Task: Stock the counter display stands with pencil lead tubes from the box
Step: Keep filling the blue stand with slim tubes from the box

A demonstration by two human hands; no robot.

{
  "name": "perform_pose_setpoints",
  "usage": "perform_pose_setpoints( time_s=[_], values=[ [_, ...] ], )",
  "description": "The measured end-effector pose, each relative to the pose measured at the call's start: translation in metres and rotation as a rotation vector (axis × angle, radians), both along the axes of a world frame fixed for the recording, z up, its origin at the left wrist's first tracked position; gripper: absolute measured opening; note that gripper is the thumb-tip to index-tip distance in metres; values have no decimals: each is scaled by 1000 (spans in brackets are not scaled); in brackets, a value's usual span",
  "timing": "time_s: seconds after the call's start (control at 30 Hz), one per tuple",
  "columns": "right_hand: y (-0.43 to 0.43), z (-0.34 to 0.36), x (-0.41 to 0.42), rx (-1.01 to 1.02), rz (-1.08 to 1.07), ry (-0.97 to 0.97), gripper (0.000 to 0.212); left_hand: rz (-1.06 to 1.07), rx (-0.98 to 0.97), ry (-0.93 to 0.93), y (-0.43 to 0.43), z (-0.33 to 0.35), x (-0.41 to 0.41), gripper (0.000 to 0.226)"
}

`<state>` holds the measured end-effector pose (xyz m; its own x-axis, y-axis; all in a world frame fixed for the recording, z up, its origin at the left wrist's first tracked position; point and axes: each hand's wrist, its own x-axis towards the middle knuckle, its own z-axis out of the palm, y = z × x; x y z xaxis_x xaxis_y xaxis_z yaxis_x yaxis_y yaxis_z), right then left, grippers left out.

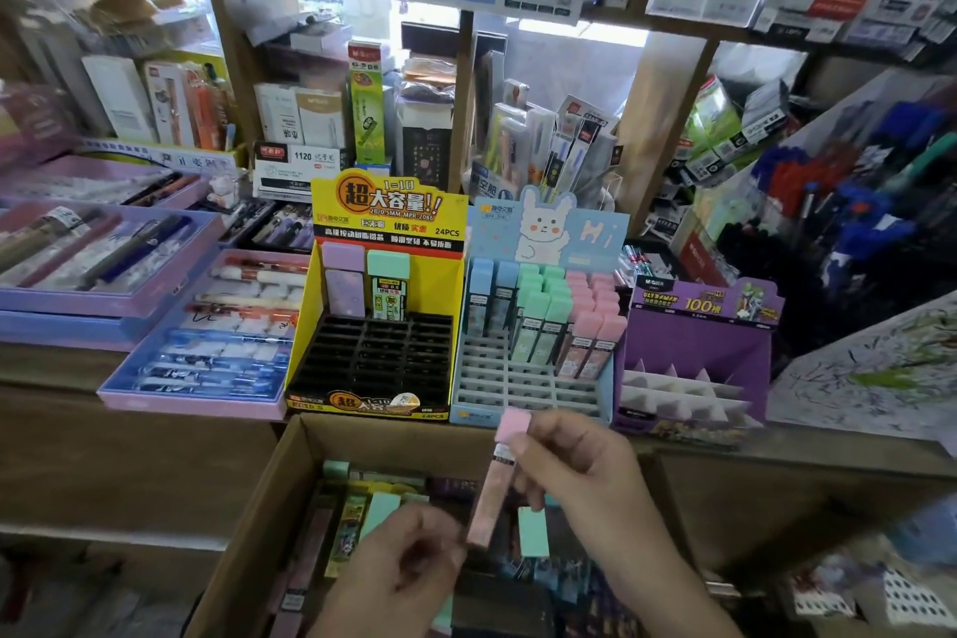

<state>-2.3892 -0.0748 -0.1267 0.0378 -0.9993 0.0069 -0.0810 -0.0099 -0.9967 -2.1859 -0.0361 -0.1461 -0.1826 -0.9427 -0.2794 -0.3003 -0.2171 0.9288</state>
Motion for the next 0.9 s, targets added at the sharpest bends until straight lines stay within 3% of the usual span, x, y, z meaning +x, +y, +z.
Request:
perform_pose_setpoints(
  time_s=[0.23,0.43,0.57,0.9],
  values=[
    [-18,35,-42,-189,-153,61,12,121,78,-54,0,-4,0,13],
    [-37,59,-72,-334,-246,203,8,29,-1,-307,2,-2,0,9],
    [-49,58,-81,-355,-231,212,11,-71,-19,-467,5,3,1,21],
    [-59,43,-86,-321,-184,421,18,-116,-75,-505,6,2,2,23]
  ],
)
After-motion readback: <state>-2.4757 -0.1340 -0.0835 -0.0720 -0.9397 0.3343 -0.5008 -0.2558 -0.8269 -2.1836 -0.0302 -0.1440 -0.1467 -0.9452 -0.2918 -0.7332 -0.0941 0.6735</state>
